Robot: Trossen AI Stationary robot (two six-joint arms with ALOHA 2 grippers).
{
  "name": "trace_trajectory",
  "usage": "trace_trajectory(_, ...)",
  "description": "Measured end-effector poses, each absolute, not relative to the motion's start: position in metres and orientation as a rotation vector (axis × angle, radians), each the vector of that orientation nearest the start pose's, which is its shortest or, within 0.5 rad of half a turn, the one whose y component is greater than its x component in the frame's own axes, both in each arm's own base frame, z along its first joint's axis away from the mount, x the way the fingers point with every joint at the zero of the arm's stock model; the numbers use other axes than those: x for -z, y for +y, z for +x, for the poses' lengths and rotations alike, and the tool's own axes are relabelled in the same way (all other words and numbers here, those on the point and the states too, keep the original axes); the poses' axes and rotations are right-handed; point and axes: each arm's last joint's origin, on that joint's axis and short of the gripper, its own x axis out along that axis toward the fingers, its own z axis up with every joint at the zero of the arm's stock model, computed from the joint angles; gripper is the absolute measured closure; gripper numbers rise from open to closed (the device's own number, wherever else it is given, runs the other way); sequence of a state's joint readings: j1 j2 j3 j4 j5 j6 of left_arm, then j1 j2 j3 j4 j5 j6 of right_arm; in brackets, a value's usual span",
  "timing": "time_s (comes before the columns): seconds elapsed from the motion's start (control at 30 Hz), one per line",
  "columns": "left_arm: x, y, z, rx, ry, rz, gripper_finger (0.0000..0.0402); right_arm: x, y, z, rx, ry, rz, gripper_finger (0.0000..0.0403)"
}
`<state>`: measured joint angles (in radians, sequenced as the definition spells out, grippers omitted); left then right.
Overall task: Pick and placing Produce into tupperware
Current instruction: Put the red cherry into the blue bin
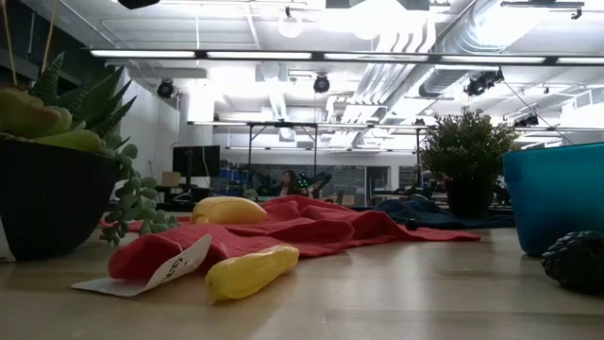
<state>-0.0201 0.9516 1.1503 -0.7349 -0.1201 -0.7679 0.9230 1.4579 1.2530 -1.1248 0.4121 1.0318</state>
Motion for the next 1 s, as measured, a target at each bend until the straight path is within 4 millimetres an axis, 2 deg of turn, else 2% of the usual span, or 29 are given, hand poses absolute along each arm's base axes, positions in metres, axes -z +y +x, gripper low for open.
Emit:
trace_trajectory(0.23,-0.376,0.0,0.178,-0.298,0.47,-0.711,0.0284,-0.243,0.198,0.164,0.19,1.107,0.162,0.0352)
trace_trajectory(0.47,-0.376,0.0,0.178,-0.297,0.471,-0.711,0.0284,-0.209,0.194,0.166,0.126,1.163,0.244,0.0352)
trace_trajectory(0.63,-0.376,0.0,0.178,-0.298,0.471,-0.711,0.0284,-0.2,0.184,0.174,0.13,1.209,0.288,0.0352)
trace_trajectory(1.0,-0.376,0.0,0.178,-0.298,0.471,-0.71,0.0284,-0.199,0.158,0.198,0.104,1.287,0.33,0.0352)
